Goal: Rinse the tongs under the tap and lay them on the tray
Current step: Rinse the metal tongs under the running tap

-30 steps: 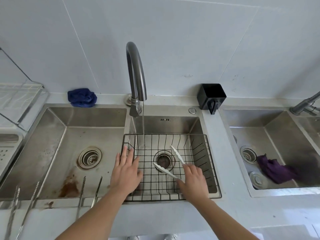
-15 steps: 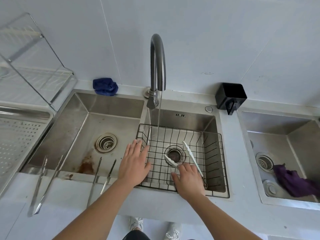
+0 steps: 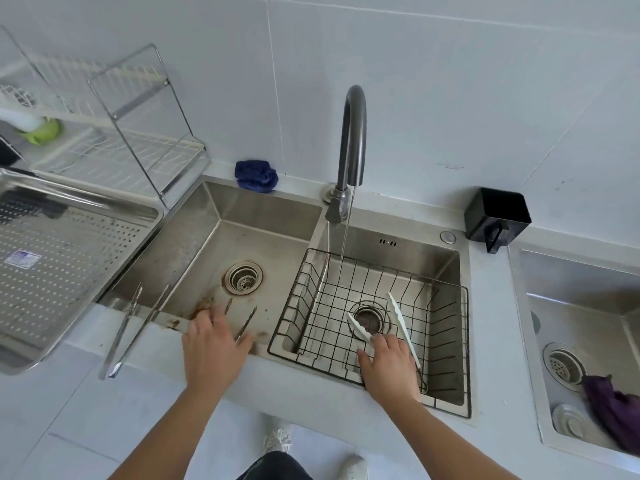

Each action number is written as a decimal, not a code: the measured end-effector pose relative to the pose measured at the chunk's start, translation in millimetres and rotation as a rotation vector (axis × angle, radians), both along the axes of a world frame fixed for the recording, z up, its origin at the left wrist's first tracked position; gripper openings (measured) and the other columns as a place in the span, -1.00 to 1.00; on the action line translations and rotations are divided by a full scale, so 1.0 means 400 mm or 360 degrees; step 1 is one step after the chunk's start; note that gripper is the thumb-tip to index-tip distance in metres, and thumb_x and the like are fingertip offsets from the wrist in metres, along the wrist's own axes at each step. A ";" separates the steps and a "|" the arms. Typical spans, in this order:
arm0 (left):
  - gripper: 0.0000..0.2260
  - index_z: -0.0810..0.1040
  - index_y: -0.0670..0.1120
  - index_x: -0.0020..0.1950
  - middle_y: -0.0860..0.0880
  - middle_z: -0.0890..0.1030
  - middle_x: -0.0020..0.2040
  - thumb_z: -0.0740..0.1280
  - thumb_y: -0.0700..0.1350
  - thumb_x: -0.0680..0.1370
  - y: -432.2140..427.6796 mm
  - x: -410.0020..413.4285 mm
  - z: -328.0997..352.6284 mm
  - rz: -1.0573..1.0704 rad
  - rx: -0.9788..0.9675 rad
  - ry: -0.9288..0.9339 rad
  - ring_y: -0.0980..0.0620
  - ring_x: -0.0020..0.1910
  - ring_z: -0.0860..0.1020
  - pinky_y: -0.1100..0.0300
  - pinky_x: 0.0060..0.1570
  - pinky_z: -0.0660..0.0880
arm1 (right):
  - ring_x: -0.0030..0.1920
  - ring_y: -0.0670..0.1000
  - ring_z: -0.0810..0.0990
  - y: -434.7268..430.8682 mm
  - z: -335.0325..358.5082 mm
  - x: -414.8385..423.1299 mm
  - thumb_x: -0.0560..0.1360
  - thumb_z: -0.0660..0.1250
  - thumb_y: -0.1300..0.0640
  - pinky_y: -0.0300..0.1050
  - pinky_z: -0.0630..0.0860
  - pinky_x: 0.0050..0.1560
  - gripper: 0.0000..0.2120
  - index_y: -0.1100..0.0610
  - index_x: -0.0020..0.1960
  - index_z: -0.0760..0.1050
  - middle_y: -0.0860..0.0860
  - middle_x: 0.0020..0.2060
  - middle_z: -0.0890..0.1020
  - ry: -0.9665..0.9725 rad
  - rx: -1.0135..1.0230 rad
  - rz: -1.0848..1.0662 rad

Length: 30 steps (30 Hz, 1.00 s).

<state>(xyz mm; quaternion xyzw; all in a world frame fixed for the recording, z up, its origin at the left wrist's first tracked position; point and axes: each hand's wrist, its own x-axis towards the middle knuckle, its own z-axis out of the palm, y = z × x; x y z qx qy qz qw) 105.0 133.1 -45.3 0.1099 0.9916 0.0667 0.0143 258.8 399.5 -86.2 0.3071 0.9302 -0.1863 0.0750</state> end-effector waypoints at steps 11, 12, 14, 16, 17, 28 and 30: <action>-0.56 0.61 -0.24 0.08 -0.23 0.49 0.03 0.47 0.13 0.50 -0.007 -0.018 -0.021 0.0161 0.0058 -0.0170 -0.23 0.05 0.46 -0.05 -0.03 0.50 | 0.31 0.09 0.42 0.007 0.003 0.009 0.65 0.14 -0.19 0.04 0.40 0.33 -0.59 0.05 0.34 0.46 -0.02 0.25 0.52 0.0058 -0.0052 -0.0014; -0.57 0.61 -0.24 0.09 -0.22 0.49 0.03 0.46 0.12 0.51 -0.007 -0.019 -0.019 0.0171 0.0072 -0.0193 -0.22 0.05 0.46 -0.04 -0.05 0.51 | 0.31 0.09 0.42 0.008 0.003 0.010 0.65 0.15 -0.19 0.03 0.39 0.33 -0.59 0.05 0.34 0.46 -0.02 0.25 0.52 0.0067 -0.0056 -0.0017; -0.59 0.60 -0.23 0.09 -0.20 0.47 0.02 0.45 0.10 0.51 -0.006 -0.020 -0.012 0.0200 0.0117 -0.0230 -0.20 0.04 0.45 -0.01 -0.10 0.51 | 0.32 0.09 0.42 0.009 0.004 0.011 0.65 0.16 -0.18 0.03 0.39 0.34 -0.60 0.04 0.34 0.46 -0.02 0.26 0.52 0.0085 -0.0068 -0.0025; -0.64 0.60 -0.19 0.11 -0.15 0.45 0.00 0.44 0.08 0.52 -0.004 -0.022 -0.001 0.0241 0.0257 -0.0263 -0.16 0.02 0.44 0.00 -0.11 0.50 | 0.33 0.08 0.41 0.012 0.003 0.011 0.65 0.16 -0.18 0.03 0.39 0.35 -0.59 0.04 0.36 0.45 -0.02 0.27 0.51 0.0080 -0.0075 -0.0026; -0.67 0.61 -0.17 0.13 -0.13 0.44 0.00 0.43 0.06 0.53 0.001 -0.022 0.009 0.0242 0.0377 -0.0270 -0.13 0.00 0.44 0.01 -0.10 0.49 | 0.33 0.08 0.41 0.012 0.003 0.010 0.65 0.16 -0.18 0.03 0.39 0.35 -0.59 0.03 0.36 0.45 -0.03 0.27 0.51 0.0077 -0.0077 -0.0023; -0.66 0.60 -0.11 -0.13 -0.06 0.58 -0.36 0.37 0.18 0.50 0.169 -0.031 0.129 0.0456 0.1781 -0.1145 -0.07 -0.42 0.64 0.14 -0.45 0.53 | 0.33 0.05 0.44 0.031 0.011 -0.025 0.62 0.29 -0.10 -0.03 0.41 0.31 -0.64 0.03 0.34 0.52 -0.03 0.26 0.57 0.0143 -0.0441 -0.0249; -0.56 0.62 -0.20 -0.07 -0.07 0.63 -0.29 0.42 0.21 0.47 0.192 -0.056 0.124 0.0413 0.1870 -0.1316 -0.13 -0.37 0.63 0.09 -0.39 0.56 | 0.23 0.03 0.54 0.031 0.038 -0.059 0.62 0.31 -0.06 -0.10 0.49 0.18 -0.70 0.05 0.27 0.58 -0.05 0.17 0.64 0.0265 -0.0531 -0.0318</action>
